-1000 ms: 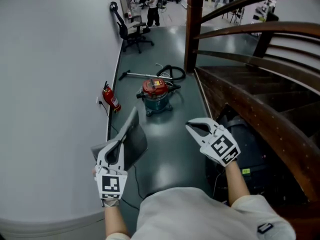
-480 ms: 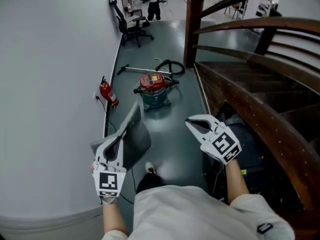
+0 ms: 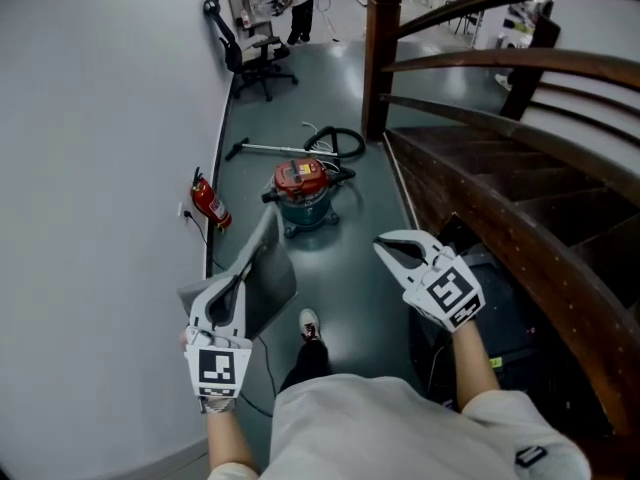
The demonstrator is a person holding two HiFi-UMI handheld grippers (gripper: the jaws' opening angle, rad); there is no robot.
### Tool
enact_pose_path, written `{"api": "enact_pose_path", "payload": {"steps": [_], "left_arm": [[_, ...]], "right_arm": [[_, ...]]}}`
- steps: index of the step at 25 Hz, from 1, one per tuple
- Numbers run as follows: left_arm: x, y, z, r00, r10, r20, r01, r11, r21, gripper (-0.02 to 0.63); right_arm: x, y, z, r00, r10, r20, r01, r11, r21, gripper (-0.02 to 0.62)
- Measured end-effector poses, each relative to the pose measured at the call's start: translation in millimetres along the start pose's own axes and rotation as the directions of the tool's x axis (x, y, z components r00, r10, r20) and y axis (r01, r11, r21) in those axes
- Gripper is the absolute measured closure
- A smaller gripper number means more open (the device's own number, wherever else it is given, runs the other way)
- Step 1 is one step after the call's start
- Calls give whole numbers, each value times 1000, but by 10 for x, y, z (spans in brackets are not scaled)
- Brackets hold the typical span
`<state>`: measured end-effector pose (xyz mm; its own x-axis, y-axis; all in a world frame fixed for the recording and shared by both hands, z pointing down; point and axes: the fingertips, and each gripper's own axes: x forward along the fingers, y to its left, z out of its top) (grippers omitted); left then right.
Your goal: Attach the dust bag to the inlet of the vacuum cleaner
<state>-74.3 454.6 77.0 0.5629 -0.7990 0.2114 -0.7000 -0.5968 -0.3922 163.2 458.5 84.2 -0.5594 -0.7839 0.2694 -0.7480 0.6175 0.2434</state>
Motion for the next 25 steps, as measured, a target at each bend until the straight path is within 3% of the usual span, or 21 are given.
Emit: {"api": "enact_pose_path", "payload": {"steps": [13,25], "left_arm": [[1404,1055,-6,999,-43,27,43,999,4,594],[1969,1605,-230,998,-55,-6,55,998,-23,593]], "right_arm": [[1243,-1066,306,999,-48,13,48,999,5,568],[1952,-1420,261,998,-39,-42,40,999,23,568]]}}
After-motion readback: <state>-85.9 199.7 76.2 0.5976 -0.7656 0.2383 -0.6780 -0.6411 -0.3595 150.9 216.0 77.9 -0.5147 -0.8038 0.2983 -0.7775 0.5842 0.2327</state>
